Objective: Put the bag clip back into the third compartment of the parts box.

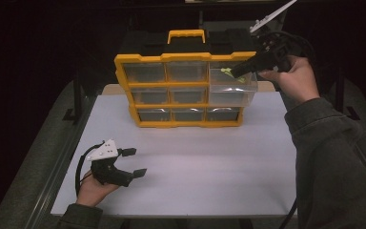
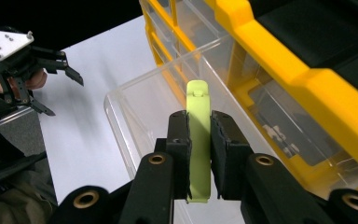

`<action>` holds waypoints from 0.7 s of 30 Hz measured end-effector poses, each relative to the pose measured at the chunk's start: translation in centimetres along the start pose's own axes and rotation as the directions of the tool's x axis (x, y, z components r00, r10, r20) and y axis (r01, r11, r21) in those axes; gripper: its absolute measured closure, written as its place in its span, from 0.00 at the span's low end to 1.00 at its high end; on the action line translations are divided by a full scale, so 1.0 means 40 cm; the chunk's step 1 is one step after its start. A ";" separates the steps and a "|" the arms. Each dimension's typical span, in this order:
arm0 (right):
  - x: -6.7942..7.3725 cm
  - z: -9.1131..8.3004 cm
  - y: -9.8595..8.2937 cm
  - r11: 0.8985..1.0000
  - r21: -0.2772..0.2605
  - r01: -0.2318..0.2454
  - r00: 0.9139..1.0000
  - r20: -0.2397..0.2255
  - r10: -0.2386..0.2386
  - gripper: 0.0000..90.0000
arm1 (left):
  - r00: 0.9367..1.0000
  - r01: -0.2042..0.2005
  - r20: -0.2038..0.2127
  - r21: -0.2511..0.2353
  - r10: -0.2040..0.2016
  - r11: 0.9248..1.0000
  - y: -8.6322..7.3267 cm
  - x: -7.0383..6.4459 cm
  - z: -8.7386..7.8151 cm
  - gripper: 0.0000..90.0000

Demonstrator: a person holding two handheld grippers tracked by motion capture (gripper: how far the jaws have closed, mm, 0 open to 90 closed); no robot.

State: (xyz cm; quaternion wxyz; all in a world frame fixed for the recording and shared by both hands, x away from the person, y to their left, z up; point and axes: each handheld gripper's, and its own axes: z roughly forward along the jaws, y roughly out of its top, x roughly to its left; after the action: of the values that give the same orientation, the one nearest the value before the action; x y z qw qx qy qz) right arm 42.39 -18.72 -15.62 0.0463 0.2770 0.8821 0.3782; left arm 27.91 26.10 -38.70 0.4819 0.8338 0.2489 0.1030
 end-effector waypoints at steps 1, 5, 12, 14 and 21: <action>-0.002 0.003 -0.002 1.000 -0.001 0.001 1.000 -0.001 -0.001 0.86 | 1.000 0.003 0.000 0.003 -0.003 1.000 -0.001 0.000 0.000 0.18; -0.004 0.013 -0.009 1.000 0.002 -0.003 1.000 -0.008 0.003 0.85 | 1.000 0.007 0.001 0.006 -0.007 1.000 0.000 0.000 -0.002 0.18; -0.007 0.027 -0.020 1.000 0.001 -0.005 1.000 -0.021 0.005 0.85 | 1.000 0.008 0.001 0.004 -0.008 1.000 0.000 0.001 -0.001 0.18; -0.007 0.029 -0.021 1.000 -0.001 -0.006 1.000 -0.023 0.006 0.85 | 1.000 0.009 0.003 0.001 -0.009 1.000 -0.001 0.001 -0.001 0.18; -0.008 0.027 -0.025 1.000 -0.016 -0.024 0.999 -0.041 0.023 0.78 | 1.000 0.008 0.001 0.003 -0.008 1.000 0.000 0.001 -0.002 0.18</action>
State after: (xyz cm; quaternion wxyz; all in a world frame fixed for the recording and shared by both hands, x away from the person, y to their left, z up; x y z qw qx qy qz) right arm 42.51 -18.74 -17.13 0.0264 0.2792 0.8764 0.3916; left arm 27.90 26.19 -38.66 0.4811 0.8337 0.2519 0.1002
